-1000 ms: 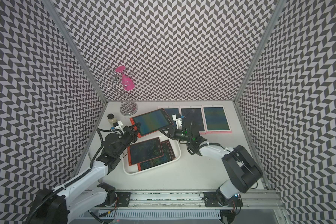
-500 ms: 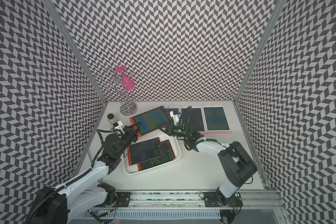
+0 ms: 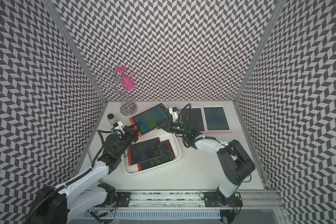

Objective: Take out the writing tablet from the storage box
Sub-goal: Place the writing tablet at the center of the board.

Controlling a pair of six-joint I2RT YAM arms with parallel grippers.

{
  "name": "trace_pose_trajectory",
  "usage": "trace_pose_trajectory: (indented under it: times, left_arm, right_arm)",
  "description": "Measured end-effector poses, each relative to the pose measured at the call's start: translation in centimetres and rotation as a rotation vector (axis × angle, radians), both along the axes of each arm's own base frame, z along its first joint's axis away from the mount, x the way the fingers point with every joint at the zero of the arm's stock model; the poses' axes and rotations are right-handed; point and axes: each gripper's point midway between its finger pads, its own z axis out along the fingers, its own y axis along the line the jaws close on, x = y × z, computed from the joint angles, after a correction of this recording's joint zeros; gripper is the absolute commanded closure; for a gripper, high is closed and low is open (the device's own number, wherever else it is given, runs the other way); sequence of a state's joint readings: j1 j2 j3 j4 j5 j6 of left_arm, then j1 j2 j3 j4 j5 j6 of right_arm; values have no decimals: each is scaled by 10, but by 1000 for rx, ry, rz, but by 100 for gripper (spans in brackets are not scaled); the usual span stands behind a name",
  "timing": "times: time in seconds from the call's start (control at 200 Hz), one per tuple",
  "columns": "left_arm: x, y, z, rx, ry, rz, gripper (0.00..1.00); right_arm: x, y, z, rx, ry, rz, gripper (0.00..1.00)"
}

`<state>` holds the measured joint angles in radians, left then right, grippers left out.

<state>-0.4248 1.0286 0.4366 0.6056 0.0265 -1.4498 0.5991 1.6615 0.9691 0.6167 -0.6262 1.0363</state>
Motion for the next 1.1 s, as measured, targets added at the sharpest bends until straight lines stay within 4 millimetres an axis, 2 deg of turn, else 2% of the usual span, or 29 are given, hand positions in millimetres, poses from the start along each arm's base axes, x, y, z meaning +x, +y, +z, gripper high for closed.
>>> trace_pose_trajectory:
  times: [0.23,0.335,0.431,0.571,0.771,0.871,1.101]
  left_arm:
    - [-1,1,-7,7,14,5,100]
    - [-1,0,-15,5,35,2,90]
    - [-4,-3,-22,19,46,-18,74]
    - [-17,-17,-40,77,78,-93,63]
    - [-30,-17,-28,118,39,-123,60]
    - [-35,-13,-16,124,-2,-118,56]
    - [-39,10,-1,223,-56,-58,45]
  right_arm:
    - [4,2,4,5,1,-2,87]
    - [6,0,4,5,0,-5,88]
    - [6,-1,4,5,-7,2,92]
    - [10,-5,0,-21,-33,-10,95]
    - [32,-30,-1,-28,-41,-70,98]
    - [39,-44,-11,-46,-22,-91,99]
    - [43,-69,-32,-110,11,-60,100]
